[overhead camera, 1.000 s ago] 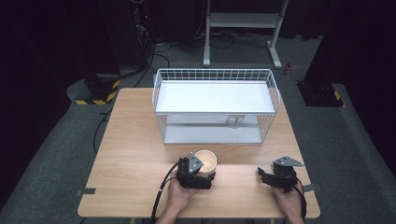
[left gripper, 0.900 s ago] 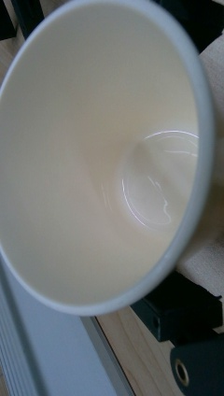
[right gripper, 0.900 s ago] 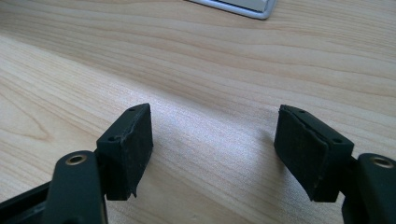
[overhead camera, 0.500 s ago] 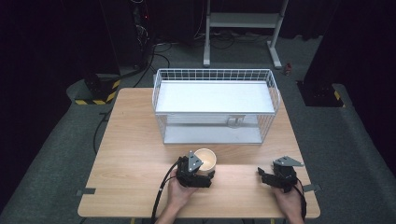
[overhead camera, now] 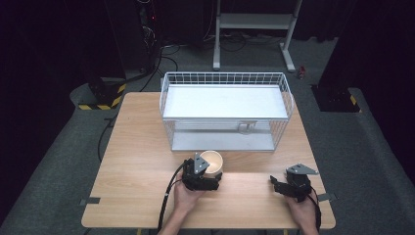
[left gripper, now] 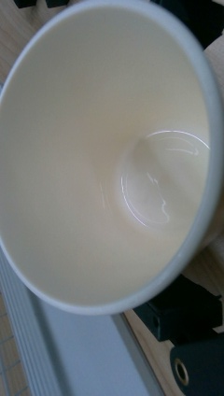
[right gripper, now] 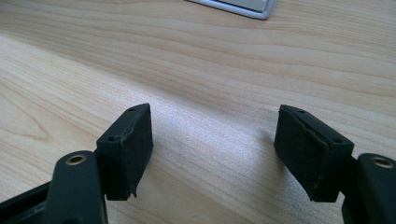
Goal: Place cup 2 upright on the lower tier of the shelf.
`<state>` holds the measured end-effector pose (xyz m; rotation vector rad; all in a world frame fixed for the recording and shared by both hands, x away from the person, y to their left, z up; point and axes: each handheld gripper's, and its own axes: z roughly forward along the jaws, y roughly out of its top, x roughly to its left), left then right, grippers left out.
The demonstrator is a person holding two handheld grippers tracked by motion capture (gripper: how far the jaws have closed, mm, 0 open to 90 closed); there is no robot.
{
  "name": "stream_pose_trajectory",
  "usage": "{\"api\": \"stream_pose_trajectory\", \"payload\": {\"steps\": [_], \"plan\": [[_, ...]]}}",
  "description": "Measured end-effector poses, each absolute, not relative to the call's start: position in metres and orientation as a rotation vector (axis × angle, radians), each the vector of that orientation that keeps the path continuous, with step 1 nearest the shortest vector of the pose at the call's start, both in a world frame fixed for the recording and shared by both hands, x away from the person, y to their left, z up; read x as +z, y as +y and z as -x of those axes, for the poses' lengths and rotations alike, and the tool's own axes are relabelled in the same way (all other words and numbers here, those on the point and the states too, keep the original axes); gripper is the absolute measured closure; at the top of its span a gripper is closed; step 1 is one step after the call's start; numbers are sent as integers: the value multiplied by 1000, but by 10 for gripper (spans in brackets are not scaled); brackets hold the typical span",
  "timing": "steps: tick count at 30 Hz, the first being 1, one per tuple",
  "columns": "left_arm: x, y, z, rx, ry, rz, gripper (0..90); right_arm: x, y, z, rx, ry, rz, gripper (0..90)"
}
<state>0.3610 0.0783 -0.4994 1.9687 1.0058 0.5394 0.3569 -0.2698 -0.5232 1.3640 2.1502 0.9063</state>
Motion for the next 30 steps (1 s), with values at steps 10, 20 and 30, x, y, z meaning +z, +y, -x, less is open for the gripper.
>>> {"api": "stream_pose_trajectory", "payload": {"steps": [10,20,30], "plan": [[-488,76,-380,548,1013,-1968,86,-523,-270,-357,906,2150,-1363,283],[-480,78,-400,573,1045,-1969,86,-523,-270,-357,905,2152,-1361,283],[-479,81,-421,614,1094,-1983,86,-523,-270,-357,905,2152,-1361,283]]}}
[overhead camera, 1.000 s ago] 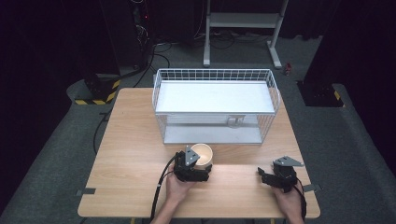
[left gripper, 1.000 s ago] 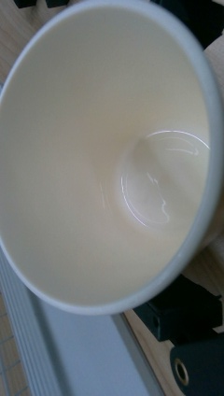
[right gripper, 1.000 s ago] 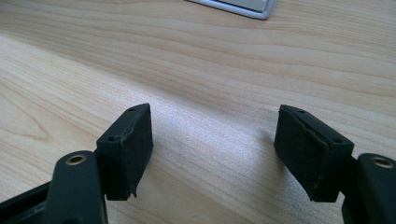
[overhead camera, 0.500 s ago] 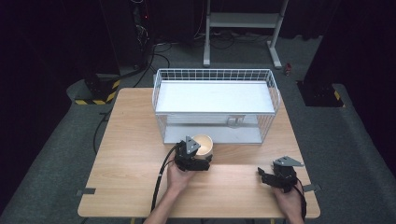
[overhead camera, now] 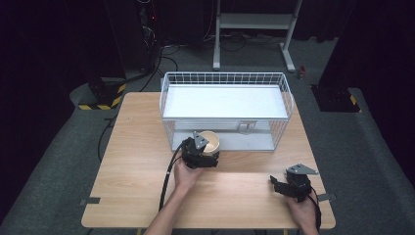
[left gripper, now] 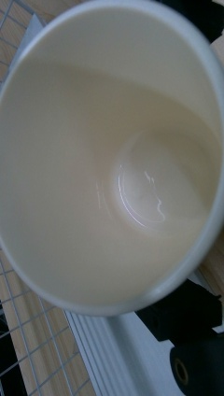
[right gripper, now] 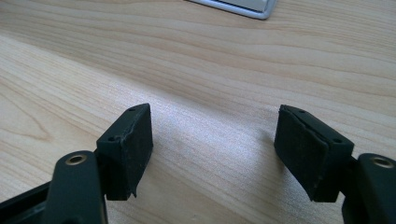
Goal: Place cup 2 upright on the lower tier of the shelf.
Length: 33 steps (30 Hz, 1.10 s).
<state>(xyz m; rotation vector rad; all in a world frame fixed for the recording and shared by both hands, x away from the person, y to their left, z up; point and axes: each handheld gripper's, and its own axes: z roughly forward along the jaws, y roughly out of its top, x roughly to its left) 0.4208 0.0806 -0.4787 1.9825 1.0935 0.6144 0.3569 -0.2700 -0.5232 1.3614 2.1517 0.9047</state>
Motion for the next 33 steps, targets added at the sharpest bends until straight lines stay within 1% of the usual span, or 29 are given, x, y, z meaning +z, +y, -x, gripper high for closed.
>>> {"api": "stream_pose_trajectory", "payload": {"steps": [9,11,15,19,26,33], "plan": [[-487,83,-432,609,1138,-1977,86,-523,-270,-357,904,2152,-1361,283],[-487,83,-434,621,1137,-1976,86,-523,-270,-357,905,2151,-1362,283],[-487,84,-438,594,1148,-1963,86,-523,-270,-357,906,2150,-1364,283],[-487,83,-443,600,1156,-1969,86,-523,-270,-357,906,2150,-1363,283],[-489,83,-450,606,1167,-1935,85,-523,-270,-357,906,2150,-1363,283],[-490,84,-451,605,1159,-1931,85,-523,-270,-357,906,2149,-1366,283]]}}
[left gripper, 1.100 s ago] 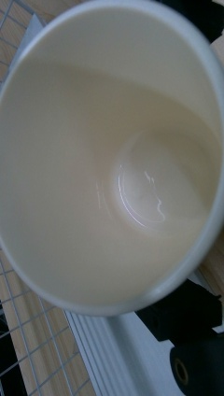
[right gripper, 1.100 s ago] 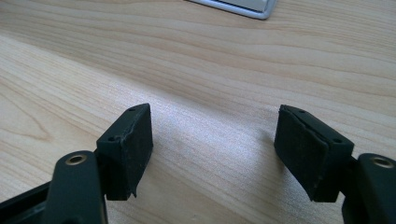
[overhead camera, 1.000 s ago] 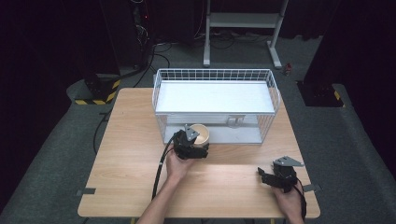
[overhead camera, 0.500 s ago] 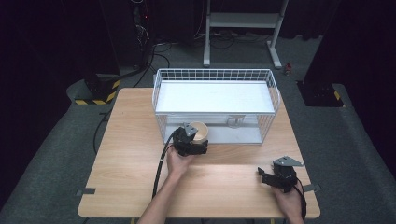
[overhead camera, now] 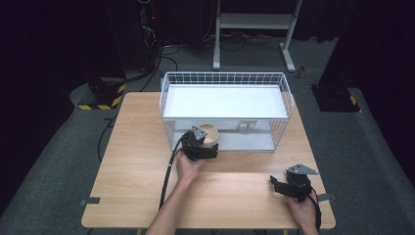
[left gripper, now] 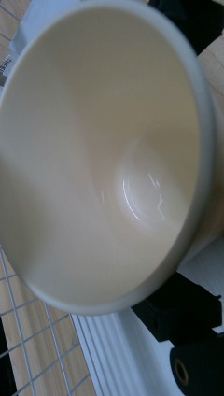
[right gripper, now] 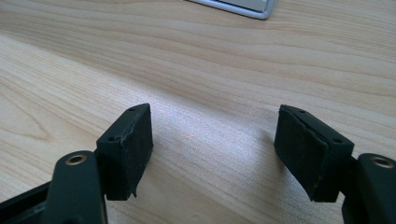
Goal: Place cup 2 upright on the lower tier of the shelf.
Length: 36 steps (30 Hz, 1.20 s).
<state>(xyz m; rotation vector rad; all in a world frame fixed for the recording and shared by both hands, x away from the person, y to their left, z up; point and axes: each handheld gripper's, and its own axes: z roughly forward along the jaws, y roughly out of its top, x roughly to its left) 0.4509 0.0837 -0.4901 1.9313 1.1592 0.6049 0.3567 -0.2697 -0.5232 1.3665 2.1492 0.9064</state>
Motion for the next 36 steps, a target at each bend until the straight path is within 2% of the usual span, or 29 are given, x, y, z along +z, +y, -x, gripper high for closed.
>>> {"api": "stream_pose_trajectory", "payload": {"steps": [8,15,25,36], "plan": [[-489,84,-450,604,1158,-1933,28,-523,-270,-357,907,2149,-1366,283],[-485,88,-446,601,1159,-1939,30,-523,-270,-357,908,2150,-1363,283],[-488,91,-440,572,1175,-1938,86,-523,-270,-357,908,2150,-1363,283],[-491,93,-433,595,1173,-1952,135,-523,-270,-357,908,2150,-1363,283]]}}
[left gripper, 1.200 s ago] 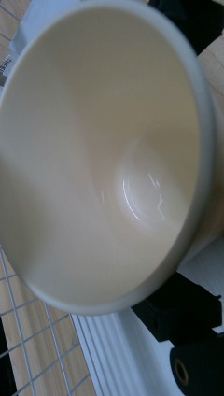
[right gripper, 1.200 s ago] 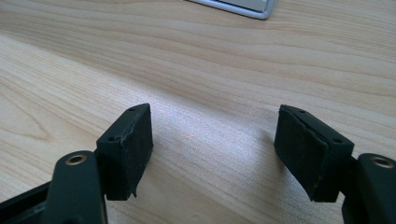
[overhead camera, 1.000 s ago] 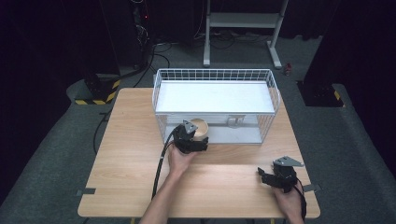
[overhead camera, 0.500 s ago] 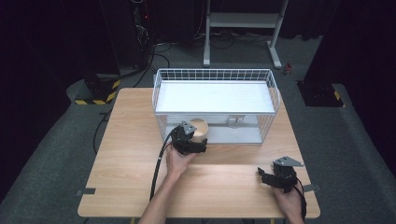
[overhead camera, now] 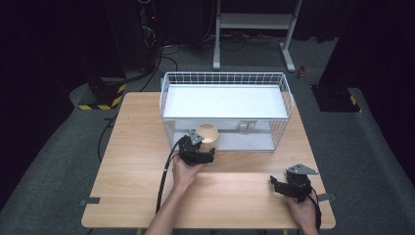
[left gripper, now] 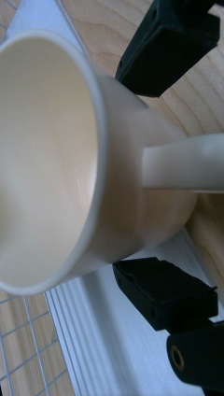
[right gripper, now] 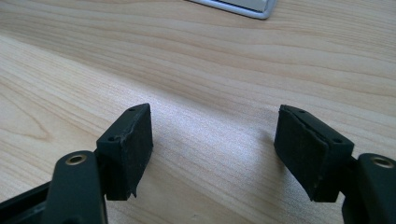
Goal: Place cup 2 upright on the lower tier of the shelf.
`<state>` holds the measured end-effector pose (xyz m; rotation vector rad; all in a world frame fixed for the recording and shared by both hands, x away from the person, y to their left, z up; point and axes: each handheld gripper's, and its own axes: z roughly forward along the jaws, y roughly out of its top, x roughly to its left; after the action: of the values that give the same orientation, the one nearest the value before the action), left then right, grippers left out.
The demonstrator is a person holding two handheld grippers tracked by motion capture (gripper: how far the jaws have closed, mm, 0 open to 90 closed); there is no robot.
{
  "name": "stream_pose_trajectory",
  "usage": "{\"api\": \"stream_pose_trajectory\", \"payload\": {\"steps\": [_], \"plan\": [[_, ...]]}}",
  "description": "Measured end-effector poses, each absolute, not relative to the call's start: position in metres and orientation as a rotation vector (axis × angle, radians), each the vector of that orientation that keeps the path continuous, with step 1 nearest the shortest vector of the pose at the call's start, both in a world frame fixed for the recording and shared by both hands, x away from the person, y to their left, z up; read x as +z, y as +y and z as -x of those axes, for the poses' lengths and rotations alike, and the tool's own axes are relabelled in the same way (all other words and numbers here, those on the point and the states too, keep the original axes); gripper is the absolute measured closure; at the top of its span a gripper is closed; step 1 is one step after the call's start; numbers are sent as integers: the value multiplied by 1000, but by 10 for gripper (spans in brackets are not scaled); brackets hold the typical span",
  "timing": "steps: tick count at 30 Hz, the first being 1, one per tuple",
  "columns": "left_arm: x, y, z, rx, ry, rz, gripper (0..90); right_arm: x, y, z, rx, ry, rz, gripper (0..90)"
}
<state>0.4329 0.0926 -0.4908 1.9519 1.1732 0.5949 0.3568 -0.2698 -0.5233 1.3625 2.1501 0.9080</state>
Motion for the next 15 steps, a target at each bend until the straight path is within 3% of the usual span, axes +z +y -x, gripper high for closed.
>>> {"api": "stream_pose_trajectory", "payload": {"steps": [15], "plan": [[-491,90,-434,675,1218,-1961,277,-523,-270,-357,907,2149,-1366,283]]}}
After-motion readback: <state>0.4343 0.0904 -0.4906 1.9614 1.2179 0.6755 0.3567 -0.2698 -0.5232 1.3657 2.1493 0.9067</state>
